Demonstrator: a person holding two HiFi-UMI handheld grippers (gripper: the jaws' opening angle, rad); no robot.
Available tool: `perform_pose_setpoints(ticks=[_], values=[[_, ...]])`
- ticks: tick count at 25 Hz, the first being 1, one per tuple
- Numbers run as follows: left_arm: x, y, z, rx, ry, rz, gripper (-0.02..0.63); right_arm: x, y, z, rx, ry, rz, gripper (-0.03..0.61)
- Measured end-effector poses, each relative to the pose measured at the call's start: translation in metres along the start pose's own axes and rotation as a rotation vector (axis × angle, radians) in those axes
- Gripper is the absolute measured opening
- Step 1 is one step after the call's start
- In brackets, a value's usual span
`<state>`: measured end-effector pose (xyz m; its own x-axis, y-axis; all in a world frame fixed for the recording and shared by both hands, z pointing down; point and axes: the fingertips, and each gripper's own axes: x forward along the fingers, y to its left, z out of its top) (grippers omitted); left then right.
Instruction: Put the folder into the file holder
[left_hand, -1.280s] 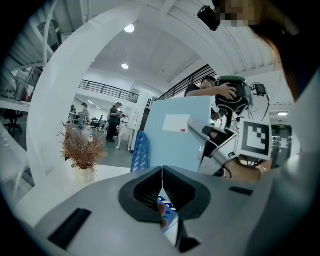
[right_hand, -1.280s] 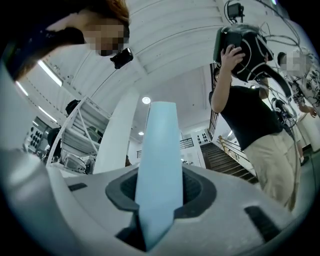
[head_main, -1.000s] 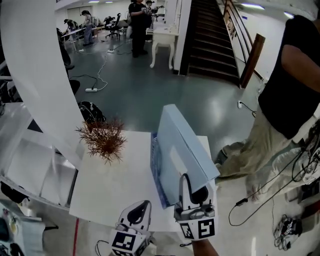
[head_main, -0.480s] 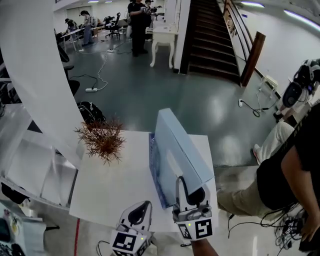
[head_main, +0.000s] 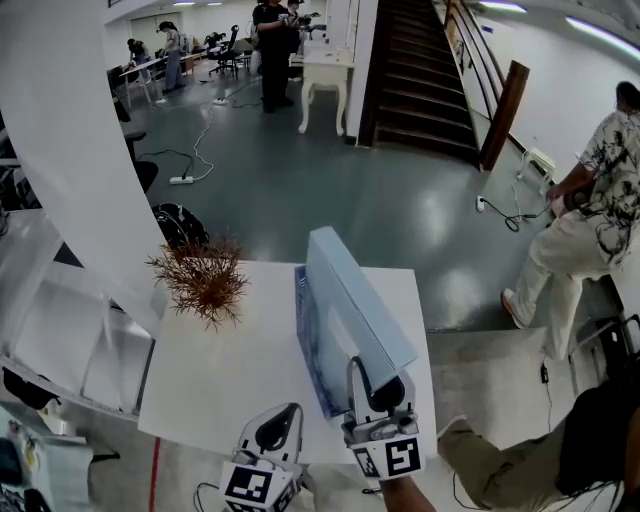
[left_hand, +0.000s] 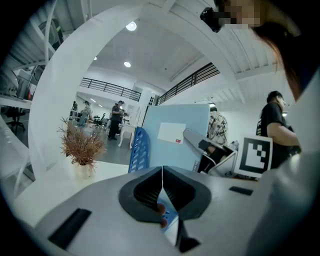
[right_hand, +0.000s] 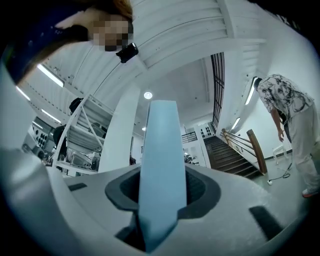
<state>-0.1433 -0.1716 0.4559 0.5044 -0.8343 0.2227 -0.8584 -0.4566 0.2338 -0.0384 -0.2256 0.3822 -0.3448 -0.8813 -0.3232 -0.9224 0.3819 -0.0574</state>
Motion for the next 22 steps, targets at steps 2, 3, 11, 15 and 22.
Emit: perform_pose_setpoints(ticks=[2, 3, 11, 15, 22], values=[[0.000, -0.001, 0.000, 0.000, 0.000, -0.001, 0.008, -0.001, 0.001, -0.002, 0.000, 0.008, 0.002, 0.137], [0.000, -0.002, 0.000, 0.000, -0.001, -0.002, 0.008, -0.001, 0.001, -0.003, 0.000, 0.013, 0.003, 0.138], [0.001, -0.007, -0.003, -0.002, 0.007, -0.003, 0.008, -0.005, -0.001, -0.016, 0.013, 0.053, 0.007, 0.138], [0.000, -0.008, -0.006, 0.002, 0.008, -0.006, 0.008, -0.006, 0.000, -0.025, 0.016, 0.078, 0.009, 0.138], [-0.002, -0.011, -0.006, 0.000, 0.011, -0.008, 0.008, -0.009, 0.001, -0.036, 0.015, 0.116, 0.015, 0.138]])
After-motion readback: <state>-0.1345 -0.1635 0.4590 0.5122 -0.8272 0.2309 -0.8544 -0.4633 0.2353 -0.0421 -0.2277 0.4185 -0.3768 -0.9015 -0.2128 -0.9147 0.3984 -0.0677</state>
